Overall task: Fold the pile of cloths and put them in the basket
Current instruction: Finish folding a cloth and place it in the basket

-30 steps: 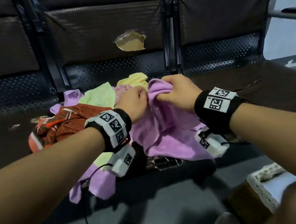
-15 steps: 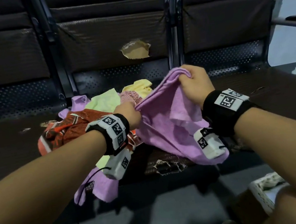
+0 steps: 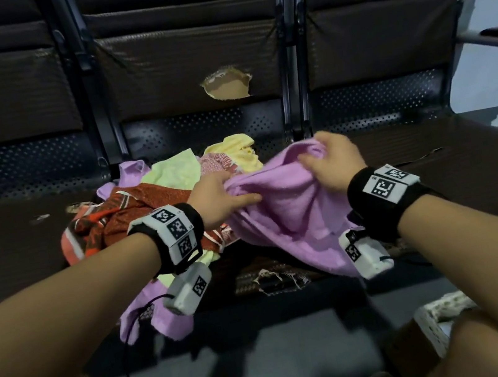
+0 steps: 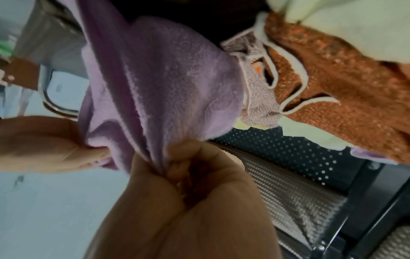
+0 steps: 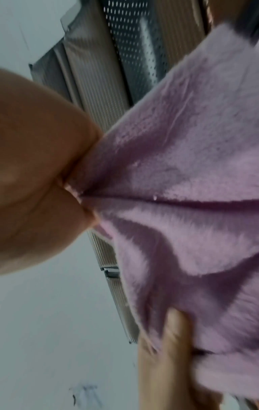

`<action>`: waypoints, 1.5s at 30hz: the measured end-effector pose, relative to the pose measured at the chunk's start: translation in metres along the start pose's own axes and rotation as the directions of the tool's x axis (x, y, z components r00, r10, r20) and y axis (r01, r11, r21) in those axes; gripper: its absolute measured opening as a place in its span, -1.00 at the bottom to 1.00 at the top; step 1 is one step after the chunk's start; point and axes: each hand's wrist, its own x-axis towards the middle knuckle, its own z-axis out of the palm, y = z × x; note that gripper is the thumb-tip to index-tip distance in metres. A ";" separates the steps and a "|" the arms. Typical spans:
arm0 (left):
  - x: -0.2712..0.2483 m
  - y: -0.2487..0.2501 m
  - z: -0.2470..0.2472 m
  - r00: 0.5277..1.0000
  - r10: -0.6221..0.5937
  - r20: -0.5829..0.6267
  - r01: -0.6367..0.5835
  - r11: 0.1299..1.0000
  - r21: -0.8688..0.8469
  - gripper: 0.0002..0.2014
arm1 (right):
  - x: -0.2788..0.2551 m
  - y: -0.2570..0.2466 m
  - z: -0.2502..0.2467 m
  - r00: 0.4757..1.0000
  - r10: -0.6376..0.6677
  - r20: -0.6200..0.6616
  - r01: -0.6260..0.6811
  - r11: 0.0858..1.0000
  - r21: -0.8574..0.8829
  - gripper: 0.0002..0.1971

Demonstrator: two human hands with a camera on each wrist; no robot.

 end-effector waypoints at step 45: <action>0.002 -0.001 -0.036 0.897 -0.354 -0.263 0.054 0.680 -0.731 -0.65 | -0.061 0.030 0.060 0.697 0.102 0.710 0.506 0.632 -0.588 -0.32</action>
